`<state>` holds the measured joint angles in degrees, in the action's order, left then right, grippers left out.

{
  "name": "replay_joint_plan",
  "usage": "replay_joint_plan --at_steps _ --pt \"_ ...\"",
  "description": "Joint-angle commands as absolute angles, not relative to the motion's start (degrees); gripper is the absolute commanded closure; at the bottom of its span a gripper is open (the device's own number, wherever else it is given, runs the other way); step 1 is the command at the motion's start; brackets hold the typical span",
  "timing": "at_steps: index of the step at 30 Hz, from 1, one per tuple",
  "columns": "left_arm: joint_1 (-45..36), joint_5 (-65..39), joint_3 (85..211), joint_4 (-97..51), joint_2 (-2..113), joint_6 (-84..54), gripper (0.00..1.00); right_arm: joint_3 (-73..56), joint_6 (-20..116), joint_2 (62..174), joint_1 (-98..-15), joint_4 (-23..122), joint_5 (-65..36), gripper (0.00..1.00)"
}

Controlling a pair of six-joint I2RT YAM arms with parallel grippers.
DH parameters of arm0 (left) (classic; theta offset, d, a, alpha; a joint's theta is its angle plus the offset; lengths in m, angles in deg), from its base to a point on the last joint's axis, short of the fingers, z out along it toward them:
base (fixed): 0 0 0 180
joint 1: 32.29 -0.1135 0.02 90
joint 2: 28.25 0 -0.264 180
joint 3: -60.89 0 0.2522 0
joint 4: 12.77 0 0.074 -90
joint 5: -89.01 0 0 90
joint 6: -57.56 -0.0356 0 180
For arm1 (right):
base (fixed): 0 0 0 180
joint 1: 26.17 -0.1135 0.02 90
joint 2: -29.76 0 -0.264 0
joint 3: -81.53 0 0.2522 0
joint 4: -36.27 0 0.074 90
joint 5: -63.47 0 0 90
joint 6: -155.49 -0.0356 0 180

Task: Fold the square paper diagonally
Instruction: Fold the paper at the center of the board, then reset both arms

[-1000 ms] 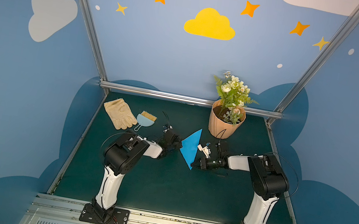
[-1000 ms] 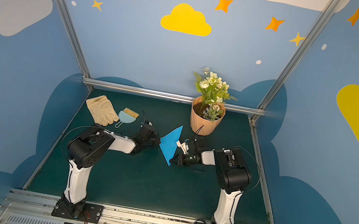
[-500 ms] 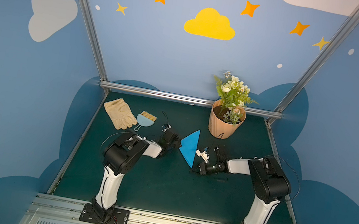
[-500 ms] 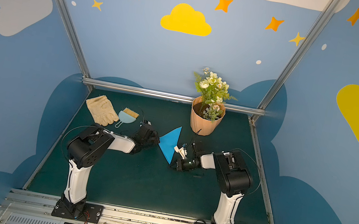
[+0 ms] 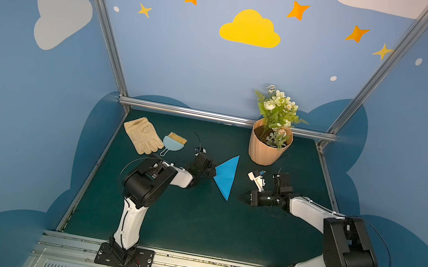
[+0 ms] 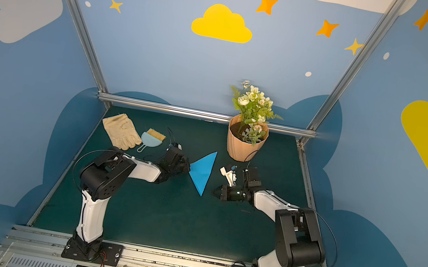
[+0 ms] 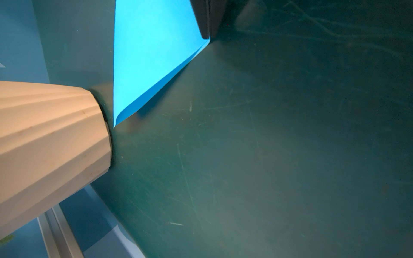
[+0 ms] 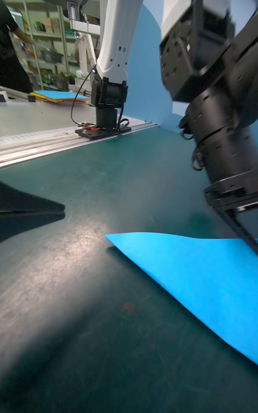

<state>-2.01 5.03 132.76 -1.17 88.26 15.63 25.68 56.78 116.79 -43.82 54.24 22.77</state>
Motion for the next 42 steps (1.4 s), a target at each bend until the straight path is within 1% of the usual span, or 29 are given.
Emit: replay_joint_plan --at_steps 1,2,4,8,10,13,15,19,24,27,30,32,33,34,36,37,40,42 --pt "-2.66 4.85 132.59 -3.93 87.45 12.47 0.84 23.32 56.76 113.12 -40.87 56.57 19.70 0.94" --pt "-2.76 4.97 132.34 -3.78 86.85 11.80 0.80 22.76 56.48 112.29 -39.65 56.47 18.95 0.93" --pt "-3.07 5.37 131.54 -3.83 85.01 10.54 0.67 21.78 56.09 110.92 -37.56 56.19 17.89 0.92" --pt "-4.11 5.26 129.83 -4.03 79.80 8.14 0.55 19.38 55.89 108.31 -33.49 56.60 16.44 0.90" --pt "-4.85 3.95 129.09 -3.80 77.41 7.64 0.47 18.45 55.90 107.04 -31.74 56.80 16.30 0.87" --pt "-6.23 -0.38 128.60 -2.44 74.61 7.84 0.36 17.50 56.08 105.10 -29.43 57.30 15.82 0.83" --pt "-7.02 -3.42 128.41 -0.78 73.77 8.85 0.32 17.21 56.31 104.18 -27.94 57.72 15.62 0.80" --pt "-9.10 -7.69 126.46 4.27 72.40 12.60 0.29 17.22 55.89 102.65 -24.90 58.11 17.38 0.75" --pt "-10.09 -7.03 124.10 4.37 68.11 11.72 0.29 19.00 54.62 100.94 -20.82 57.64 18.92 0.73" --pt "-10.47 -3.51 120.23 3.02 62.02 9.52 0.29 21.60 52.24 98.50 -16.97 55.46 19.38 0.72" --pt "-10.47 3.73 116.79 -4.53 52.77 4.34 0.29 25.81 47.88 94.67 -12.53 51.48 17.76 0.68" --pt "-10.56 9.77 114.63 -10.25 46.20 1.03 0.29 28.67 44.93 92.10 -10.87 50.18 11.69 0.59" --pt "-10.57 13.75 113.62 -13.68 42.56 0.12 0.28 30.45 41.98 90.85 -10.48 49.78 6.60 0.50" --pt "-10.62 17.56 112.65 -16.86 39.03 -0.23 0.26 32.33 40.37 89.83 -10.29 48.11 3.94 0.42" --pt "-11.46 22.26 110.65 -20.18 33.55 -2.35 0.20 35.17 41.05 88.41 -9.81 44.05 2.38 0.36" --pt "-12.28 23.50 109.42 -21.24 31.01 -3.16 0.17 36.39 40.99 88.01 -9.88 42.57 1.32 0.31" --pt "-15.44 23.68 106.76 -24.29 25.42 -3.33 0.15 37.45 40.66 88.67 -9.99 40.63 1.42 0.27" --pt "-16.98 23.06 106.10 -27.25 22.55 -2.57 0.14 36.14 44.00 89.39 -9.87 44.32 2.76 0.27"
